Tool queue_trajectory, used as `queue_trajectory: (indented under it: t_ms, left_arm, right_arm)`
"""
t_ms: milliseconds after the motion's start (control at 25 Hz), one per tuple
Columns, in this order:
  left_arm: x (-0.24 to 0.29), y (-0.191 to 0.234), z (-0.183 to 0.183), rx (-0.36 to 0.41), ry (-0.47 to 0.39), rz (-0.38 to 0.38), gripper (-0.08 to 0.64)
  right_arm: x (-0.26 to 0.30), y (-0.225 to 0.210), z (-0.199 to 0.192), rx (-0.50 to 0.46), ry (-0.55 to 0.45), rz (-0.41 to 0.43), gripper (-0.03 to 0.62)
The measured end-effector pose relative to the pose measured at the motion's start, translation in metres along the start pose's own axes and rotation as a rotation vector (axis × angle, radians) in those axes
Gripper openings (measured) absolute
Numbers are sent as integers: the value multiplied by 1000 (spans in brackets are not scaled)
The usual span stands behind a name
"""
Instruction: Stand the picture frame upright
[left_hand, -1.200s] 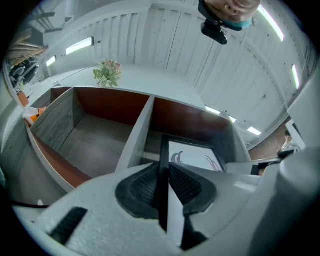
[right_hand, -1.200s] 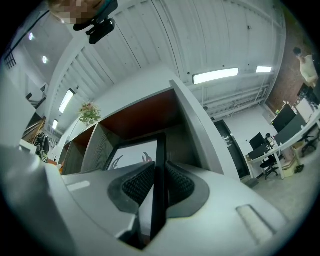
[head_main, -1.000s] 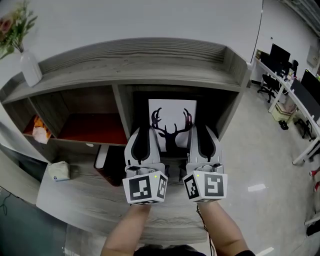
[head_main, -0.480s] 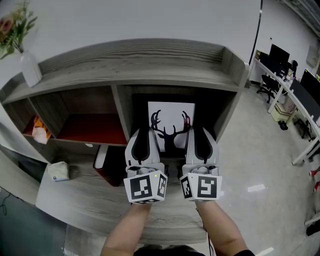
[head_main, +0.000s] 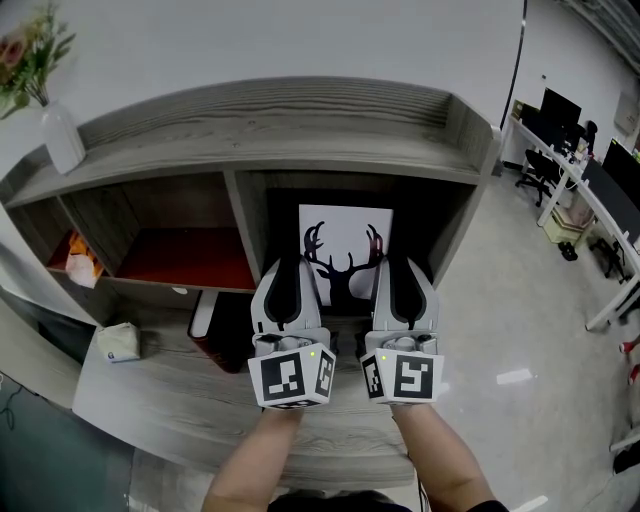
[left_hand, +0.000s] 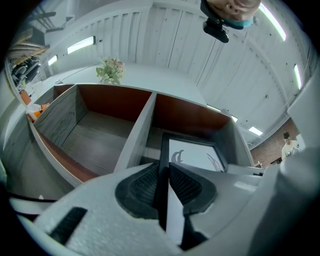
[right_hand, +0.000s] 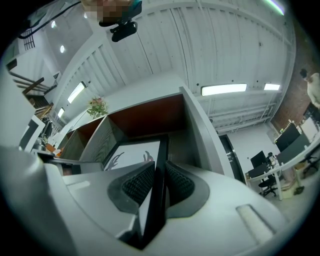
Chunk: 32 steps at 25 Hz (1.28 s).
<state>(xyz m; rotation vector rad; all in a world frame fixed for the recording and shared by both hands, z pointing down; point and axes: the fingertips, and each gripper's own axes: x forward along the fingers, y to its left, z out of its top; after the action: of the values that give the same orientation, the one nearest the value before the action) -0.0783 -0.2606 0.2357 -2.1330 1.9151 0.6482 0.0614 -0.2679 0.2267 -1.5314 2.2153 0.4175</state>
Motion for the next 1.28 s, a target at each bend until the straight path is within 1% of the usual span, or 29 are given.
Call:
queue_trajectory:
  t_ms: [200, 600, 760, 920, 1000, 1120, 1280]
  left_arm:
    - [-1, 0, 2, -22, -3, -17, 55]
    - [-6, -1, 4, -95, 10, -94, 55]
    - [-8, -2, 3, -123, 39, -138, 55]
    - [-12, -4, -4, -106, 100, -182, 57]
    - [-16, -5, -9, -125, 128, -198, 67]
    - [-17, -5, -12, -137, 154, -208, 80]
    - [-16, -6, -12, -112, 173, -201, 86]
  right_arm:
    - [-1, 1, 1, -21, -4, 6, 54]
    - [0, 0, 1, -11, 1, 4, 54]
    - [-1, -1, 0, 2, 4, -8, 54]
    - [-2, -2, -4, 10, 19, -15, 54]
    - [-4, -2, -6, 5, 29, -7, 54]
    - [-5, -1, -8, 8, 36, 4, 54]
    - [-6, -1, -6, 21, 35, 5, 55]
